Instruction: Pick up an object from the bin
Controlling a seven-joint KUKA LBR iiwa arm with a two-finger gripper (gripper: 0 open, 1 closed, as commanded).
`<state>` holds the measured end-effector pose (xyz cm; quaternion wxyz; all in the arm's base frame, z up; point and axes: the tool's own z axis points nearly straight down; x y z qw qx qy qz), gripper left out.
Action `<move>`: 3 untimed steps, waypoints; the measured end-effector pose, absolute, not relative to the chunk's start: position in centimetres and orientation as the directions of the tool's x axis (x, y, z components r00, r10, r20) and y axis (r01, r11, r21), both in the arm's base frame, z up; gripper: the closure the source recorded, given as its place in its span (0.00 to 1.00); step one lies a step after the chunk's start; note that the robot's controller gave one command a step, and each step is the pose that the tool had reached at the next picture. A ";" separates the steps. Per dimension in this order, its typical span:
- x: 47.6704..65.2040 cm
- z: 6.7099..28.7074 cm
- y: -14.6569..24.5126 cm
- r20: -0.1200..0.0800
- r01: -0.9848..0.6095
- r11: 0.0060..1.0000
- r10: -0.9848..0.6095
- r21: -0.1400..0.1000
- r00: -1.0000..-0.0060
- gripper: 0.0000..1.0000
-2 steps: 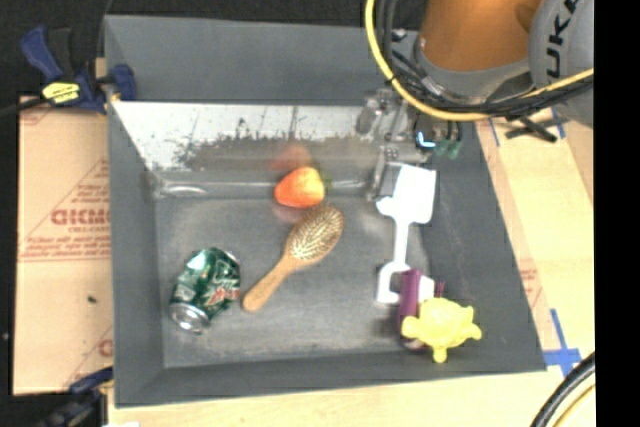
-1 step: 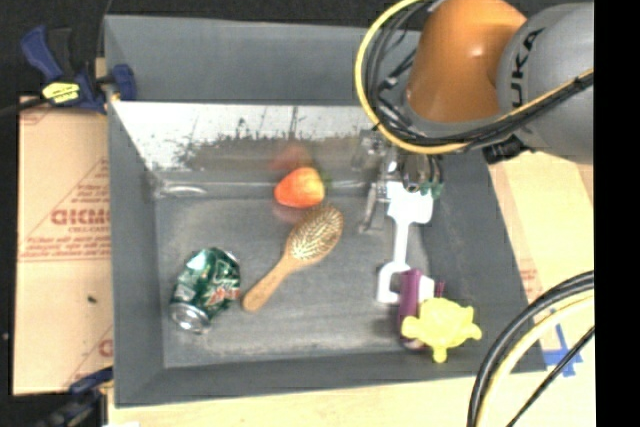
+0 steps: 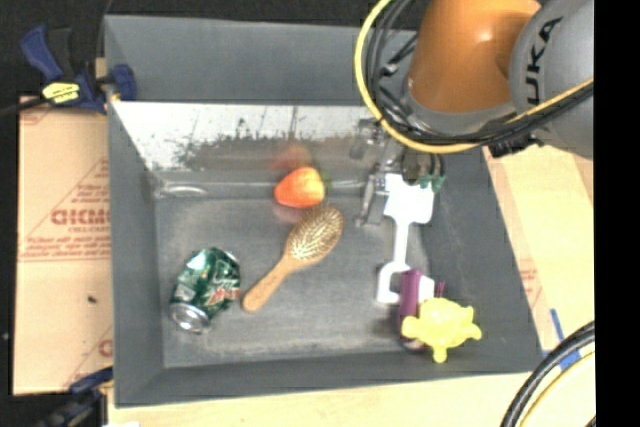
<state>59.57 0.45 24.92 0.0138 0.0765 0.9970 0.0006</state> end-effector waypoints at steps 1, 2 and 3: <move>58.6 15.9 1.6 -0.020 0.083 0.997 0.083 -0.001 -0.996 0.00; 58.4 15.9 2.1 -0.032 0.032 1.000 0.031 -0.002 -0.999 0.00; 58.5 7.0 1.7 -0.019 0.150 0.989 0.150 0.000 -0.988 0.00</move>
Offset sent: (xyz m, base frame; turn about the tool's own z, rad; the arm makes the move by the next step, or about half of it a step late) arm -0.0128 0.0217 -0.0601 -0.1561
